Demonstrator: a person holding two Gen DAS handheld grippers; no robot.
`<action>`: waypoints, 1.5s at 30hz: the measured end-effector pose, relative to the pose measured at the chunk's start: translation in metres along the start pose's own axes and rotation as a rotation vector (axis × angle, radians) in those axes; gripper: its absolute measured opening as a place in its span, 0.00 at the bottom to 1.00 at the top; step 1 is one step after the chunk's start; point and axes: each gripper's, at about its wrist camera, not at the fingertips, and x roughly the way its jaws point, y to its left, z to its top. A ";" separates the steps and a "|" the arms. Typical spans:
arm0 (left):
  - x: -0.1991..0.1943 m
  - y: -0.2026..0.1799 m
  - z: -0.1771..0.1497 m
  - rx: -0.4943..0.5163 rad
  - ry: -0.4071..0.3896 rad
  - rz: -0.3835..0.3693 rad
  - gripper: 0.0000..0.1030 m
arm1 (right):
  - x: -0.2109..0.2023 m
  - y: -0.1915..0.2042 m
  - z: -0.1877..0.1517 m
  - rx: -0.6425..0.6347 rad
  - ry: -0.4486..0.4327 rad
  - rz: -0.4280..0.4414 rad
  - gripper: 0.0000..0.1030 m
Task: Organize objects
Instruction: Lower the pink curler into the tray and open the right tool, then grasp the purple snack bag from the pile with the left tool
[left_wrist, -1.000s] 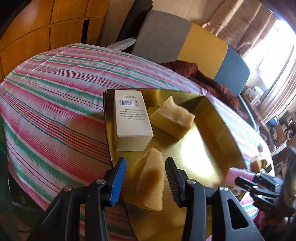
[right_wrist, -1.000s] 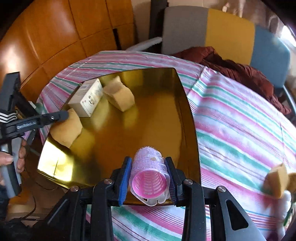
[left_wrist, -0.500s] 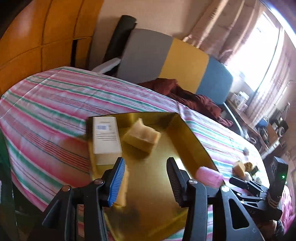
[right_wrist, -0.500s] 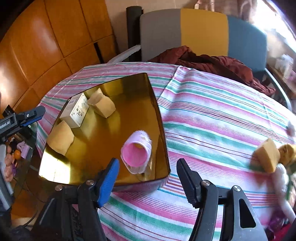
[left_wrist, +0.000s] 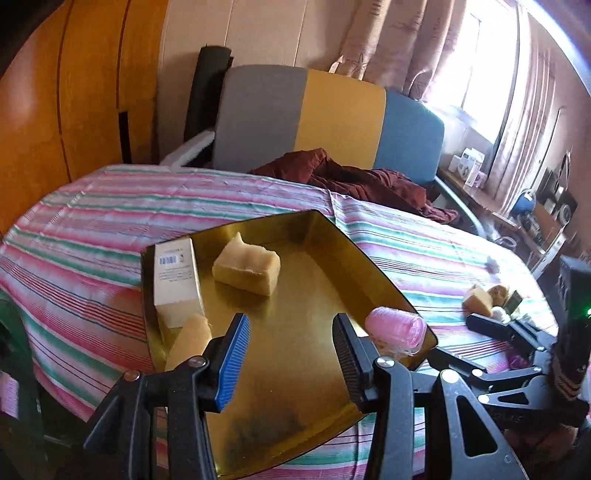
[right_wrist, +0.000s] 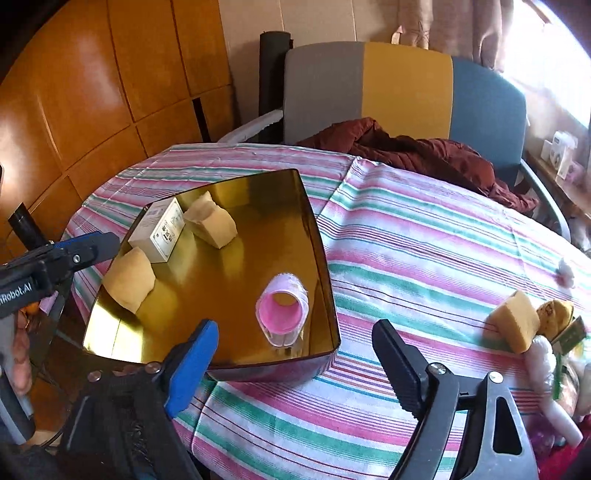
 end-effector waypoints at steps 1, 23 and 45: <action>0.000 -0.001 0.001 0.007 -0.005 0.012 0.46 | -0.001 0.001 0.000 0.000 -0.003 -0.001 0.85; -0.006 -0.054 0.001 0.169 -0.002 -0.085 0.46 | -0.016 -0.059 -0.017 0.126 0.021 -0.112 1.00; 0.045 -0.230 -0.017 0.537 0.225 -0.506 0.46 | -0.138 -0.291 -0.075 0.676 -0.078 -0.455 1.00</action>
